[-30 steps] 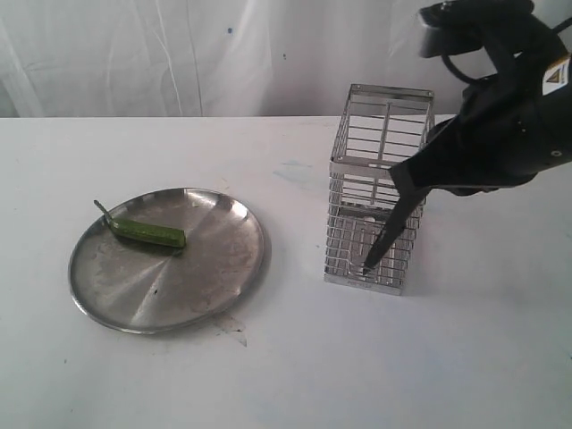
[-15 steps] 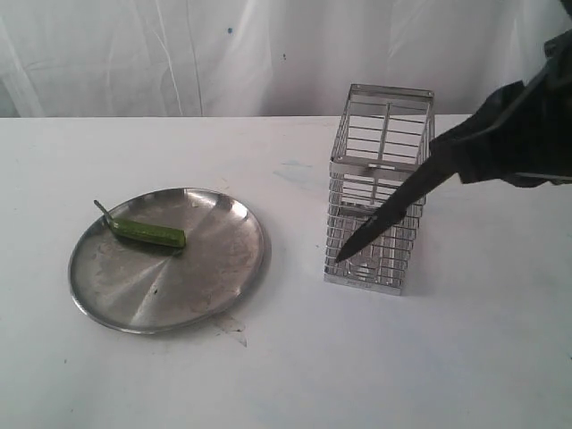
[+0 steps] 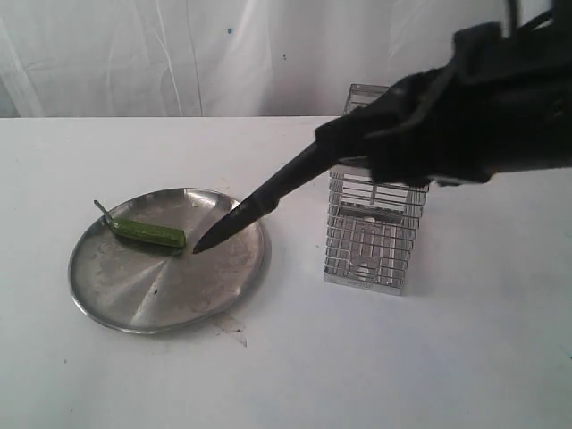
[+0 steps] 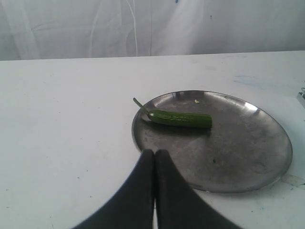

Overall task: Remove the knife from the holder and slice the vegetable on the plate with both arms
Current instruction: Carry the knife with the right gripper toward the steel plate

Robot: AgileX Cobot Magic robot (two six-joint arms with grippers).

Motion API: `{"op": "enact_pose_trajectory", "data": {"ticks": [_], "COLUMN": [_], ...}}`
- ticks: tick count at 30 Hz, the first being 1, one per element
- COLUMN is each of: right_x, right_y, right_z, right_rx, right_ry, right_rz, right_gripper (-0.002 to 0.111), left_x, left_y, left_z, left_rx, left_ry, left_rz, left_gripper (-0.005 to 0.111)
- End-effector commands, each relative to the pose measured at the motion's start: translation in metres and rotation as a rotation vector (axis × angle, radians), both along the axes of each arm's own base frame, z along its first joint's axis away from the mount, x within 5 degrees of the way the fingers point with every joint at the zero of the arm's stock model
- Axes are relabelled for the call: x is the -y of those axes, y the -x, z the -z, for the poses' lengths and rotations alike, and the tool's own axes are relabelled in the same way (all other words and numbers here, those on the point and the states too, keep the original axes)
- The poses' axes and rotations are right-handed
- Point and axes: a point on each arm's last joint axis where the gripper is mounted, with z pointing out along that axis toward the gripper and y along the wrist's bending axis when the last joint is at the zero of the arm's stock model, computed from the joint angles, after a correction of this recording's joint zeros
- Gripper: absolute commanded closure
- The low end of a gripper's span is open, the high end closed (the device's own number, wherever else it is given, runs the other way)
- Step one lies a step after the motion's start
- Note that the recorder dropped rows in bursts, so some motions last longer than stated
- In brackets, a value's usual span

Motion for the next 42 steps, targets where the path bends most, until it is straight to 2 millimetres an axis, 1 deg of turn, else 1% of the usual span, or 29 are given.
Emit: {"op": "enact_pose_trajectory", "data": {"ticks": [1,2,4,8,12,15,19,25,36,42], "right_x": [-0.035,-0.044,-0.060,-0.084,-0.100,-0.109,-0.118,-0.127,-0.130,-0.132], "right_y": [-0.018,-0.024,-0.030,-0.036,-0.040,-0.042,-0.043,-0.038,-0.027,-0.026], "right_z": [0.037,0.047,0.059,0.084,0.103,0.114,0.129,0.149,0.181,0.192], "right_rx": [0.011,0.021,0.071,0.084,0.103,0.133,0.133,0.064,-0.077,-0.120], "right_ry": [-0.002,0.010,0.048,0.111,0.155,0.181,0.220,0.269,0.343,0.367], "right_rz": [-0.034,-0.011,0.010,0.022,0.057,0.090,0.084,0.014,-0.097,-0.119], "right_gripper": [0.108,0.108,0.108,0.108,0.108,0.108,0.108,0.108,0.108,0.108], "left_x": [0.001,0.001,0.001,0.001,0.001,0.001,0.001,0.001,0.001,0.001], "left_y": [0.000,0.000,0.000,0.000,0.000,0.000,0.000,0.000,0.000,0.000], "left_z": [0.001,0.001,0.001,0.001,0.001,0.001,0.001,0.001,0.001,0.001], "left_rx": [0.003,0.003,0.003,0.003,0.003,0.003,0.003,0.003,0.003,0.003], "left_ry": [0.010,0.010,0.010,0.010,0.010,0.010,0.010,0.010,0.010,0.010], "left_rz": [0.007,0.007,0.007,0.007,0.007,0.007,0.007,0.007,0.007,0.007], "left_gripper": [0.107,0.107,0.107,0.107,0.107,0.107,0.107,0.107,0.107,0.107]}}
